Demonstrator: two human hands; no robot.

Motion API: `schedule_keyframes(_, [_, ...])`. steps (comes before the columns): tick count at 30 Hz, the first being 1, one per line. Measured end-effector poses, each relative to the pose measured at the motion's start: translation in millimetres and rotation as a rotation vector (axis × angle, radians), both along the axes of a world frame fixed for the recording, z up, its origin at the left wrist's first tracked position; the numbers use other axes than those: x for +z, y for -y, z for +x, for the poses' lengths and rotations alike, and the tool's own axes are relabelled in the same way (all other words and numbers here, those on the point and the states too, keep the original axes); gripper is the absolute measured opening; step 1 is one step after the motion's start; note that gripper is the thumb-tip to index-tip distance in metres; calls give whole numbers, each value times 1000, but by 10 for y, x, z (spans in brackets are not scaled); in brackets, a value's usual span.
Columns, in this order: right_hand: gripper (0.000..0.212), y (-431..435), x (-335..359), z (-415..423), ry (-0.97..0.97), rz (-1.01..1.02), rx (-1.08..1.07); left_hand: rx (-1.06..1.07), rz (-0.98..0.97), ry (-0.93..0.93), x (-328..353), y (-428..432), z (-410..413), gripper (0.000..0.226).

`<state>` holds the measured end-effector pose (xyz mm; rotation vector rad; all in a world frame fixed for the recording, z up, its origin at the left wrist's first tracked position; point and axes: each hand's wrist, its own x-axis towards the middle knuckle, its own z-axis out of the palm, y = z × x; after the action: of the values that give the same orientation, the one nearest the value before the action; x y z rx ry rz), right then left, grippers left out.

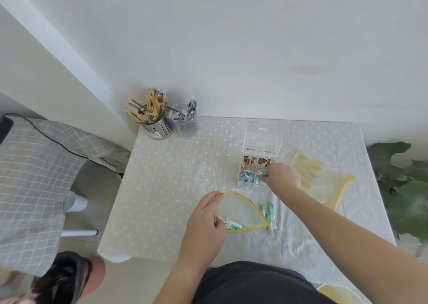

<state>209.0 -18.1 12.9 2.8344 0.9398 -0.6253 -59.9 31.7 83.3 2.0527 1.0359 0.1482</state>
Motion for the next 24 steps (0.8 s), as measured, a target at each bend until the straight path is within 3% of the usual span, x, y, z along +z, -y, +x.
schedule_keyframes(18, [42,37,60,-151,29,9,-12,-6,3,0,-50,-14,18,60])
schedule_keyframes(24, [21,81,99,-141,28,47,-19,-15,-2,6,2,-4,47,59])
